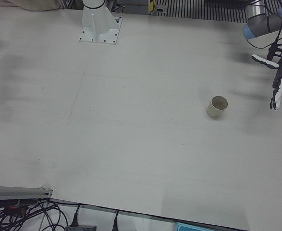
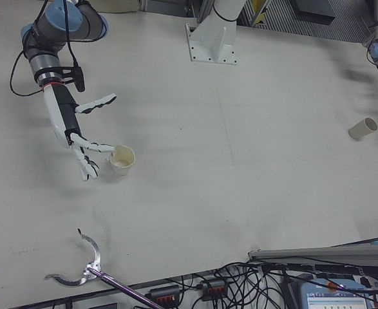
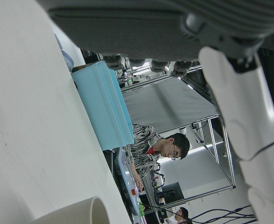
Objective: Pour water
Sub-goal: 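Move the right hand toward the white paper cup on the table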
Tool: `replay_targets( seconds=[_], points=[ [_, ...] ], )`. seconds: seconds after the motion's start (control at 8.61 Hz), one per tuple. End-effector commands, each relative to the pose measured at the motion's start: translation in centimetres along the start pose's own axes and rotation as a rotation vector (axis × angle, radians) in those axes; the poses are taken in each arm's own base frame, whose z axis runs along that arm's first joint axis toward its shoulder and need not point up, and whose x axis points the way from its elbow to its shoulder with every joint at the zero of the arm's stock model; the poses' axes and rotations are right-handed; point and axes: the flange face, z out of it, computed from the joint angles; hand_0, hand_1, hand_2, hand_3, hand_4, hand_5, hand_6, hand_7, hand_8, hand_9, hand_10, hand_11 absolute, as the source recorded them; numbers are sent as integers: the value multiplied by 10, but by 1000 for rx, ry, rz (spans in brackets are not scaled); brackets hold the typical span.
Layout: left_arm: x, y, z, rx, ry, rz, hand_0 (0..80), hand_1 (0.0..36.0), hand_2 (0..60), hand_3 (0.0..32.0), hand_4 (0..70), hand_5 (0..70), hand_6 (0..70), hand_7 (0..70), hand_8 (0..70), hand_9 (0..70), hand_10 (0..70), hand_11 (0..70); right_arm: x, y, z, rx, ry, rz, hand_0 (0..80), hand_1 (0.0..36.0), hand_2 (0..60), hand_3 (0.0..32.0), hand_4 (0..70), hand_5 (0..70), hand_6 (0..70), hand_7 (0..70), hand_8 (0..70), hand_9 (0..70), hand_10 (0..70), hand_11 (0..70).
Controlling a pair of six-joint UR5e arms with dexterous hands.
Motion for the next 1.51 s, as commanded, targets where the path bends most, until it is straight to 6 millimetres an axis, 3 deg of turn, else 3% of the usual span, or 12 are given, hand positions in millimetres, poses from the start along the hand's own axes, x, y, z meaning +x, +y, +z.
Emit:
replay_targets(
  seconds=[0.0, 0.12, 0.35, 0.58, 0.7, 0.81, 0.93, 1.05, 1.16, 1.28, 1.39],
  points=[
    [-1, -1, 2, -25, 3, -4, 494, 85, 0, 0, 52, 43, 0, 28, 0, 0, 14, 38, -1, -30, -44, 36, 45, -23, 538, 135, 0, 0, 306, 195, 79, 168, 69, 83, 155, 238],
    [-2, -5, -2, -1, -5, 12, 494, 86, 0, 0, 53, 45, 0, 27, 0, 0, 14, 37, -5, -42, -56, 47, 49, -31, 530, 120, 0, 0, 320, 220, 103, 206, 96, 115, 178, 271],
    [-4, -6, -5, 7, -14, 30, 514, 102, 0, 0, 84, 64, 0, 45, 0, 0, 20, 47, -1, -102, -67, 48, 41, -32, 512, 100, 0, 0, 268, 165, 46, 166, 89, 108, 191, 289],
    [-8, -8, 11, 5, -40, 83, 515, 109, 0, 0, 56, 52, 0, 36, 0, 0, 17, 43, 14, -93, -40, 22, 15, -17, 524, 113, 0, 0, 265, 208, 73, 164, 76, 79, 140, 215],
    [-15, -25, 8, 30, -52, 72, 539, 140, 0, 0, 63, 64, 0, 41, 0, 0, 23, 55, 24, -87, -31, 11, 25, -17, 532, 122, 0, 0, 273, 226, 89, 166, 69, 66, 116, 180],
    [-17, -35, 2, 35, -40, 50, 539, 145, 0, 0, 65, 70, 0, 40, 0, 0, 27, 62, 26, -84, -26, 3, 23, -23, 536, 125, 0, 0, 287, 236, 104, 166, 69, 62, 108, 169],
    [-15, -34, 4, 23, -17, 47, 531, 138, 0, 0, 59, 62, 0, 35, 0, 0, 26, 60, 29, -84, -26, 3, 28, -27, 538, 127, 0, 0, 300, 248, 116, 172, 68, 60, 101, 158],
    [-13, -34, 6, 28, 12, 62, 506, 109, 0, 0, 54, 35, 0, 22, 0, 0, 29, 61, 30, -85, -26, 5, 31, -38, 539, 126, 0, 0, 313, 252, 125, 179, 68, 60, 96, 151],
    [-15, -32, 24, 10, 2, 107, 490, 90, 0, 0, 64, 21, 0, 18, 0, 0, 32, 63, 32, -85, -26, 3, 36, -40, 537, 125, 0, 0, 324, 253, 131, 179, 68, 60, 94, 149],
    [-28, -31, 34, 5, -47, 128, 493, 91, 0, 0, 70, 26, 0, 25, 0, 0, 31, 61, 34, -88, -25, 9, 37, -46, 535, 122, 0, 0, 333, 256, 138, 181, 69, 61, 95, 149],
    [-31, -33, 30, 9, -62, 134, 505, 102, 0, 0, 113, 64, 0, 40, 0, 0, 30, 61, 36, -88, -22, 7, 38, -45, 533, 121, 0, 0, 336, 257, 139, 181, 68, 59, 93, 147]
  ],
)
